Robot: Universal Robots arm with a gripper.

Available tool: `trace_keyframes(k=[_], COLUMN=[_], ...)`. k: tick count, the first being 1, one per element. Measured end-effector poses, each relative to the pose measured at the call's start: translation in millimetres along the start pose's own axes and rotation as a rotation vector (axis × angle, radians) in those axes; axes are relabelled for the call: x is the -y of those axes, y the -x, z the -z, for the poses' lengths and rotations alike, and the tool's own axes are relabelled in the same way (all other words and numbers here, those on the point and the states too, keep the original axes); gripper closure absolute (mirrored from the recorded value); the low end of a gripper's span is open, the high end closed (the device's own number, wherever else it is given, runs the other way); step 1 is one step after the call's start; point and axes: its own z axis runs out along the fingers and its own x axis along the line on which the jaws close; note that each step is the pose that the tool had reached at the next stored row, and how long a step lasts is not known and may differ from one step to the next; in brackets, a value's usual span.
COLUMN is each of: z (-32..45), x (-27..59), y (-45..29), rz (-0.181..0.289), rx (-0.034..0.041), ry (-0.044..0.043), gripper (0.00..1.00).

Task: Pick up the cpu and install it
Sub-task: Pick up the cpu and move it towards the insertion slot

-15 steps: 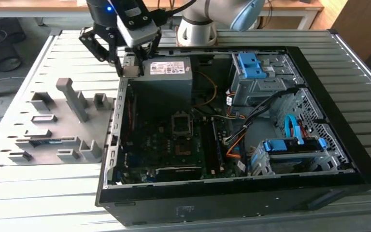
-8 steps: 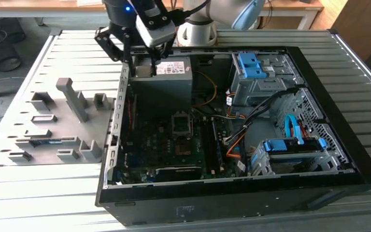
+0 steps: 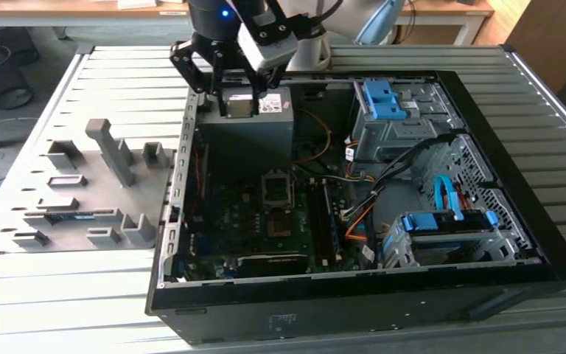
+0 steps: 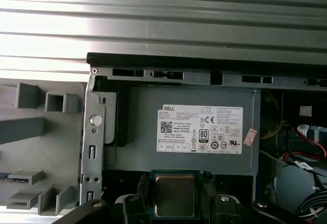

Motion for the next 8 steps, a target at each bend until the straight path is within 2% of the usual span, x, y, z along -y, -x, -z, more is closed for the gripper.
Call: trace_keyframes(k=[2, 5, 8], z=[-0.2, -0.6, -0.8], x=[0.2, 0.5, 0.8], y=[5.7, 19.4, 27.9], rz=[0.000, 0.000, 0.000], rx=[0.0000, -0.0001, -0.0002], ry=[0.0001, 0.0001, 0.0000], gripper=[0.53, 0.53, 0.53])
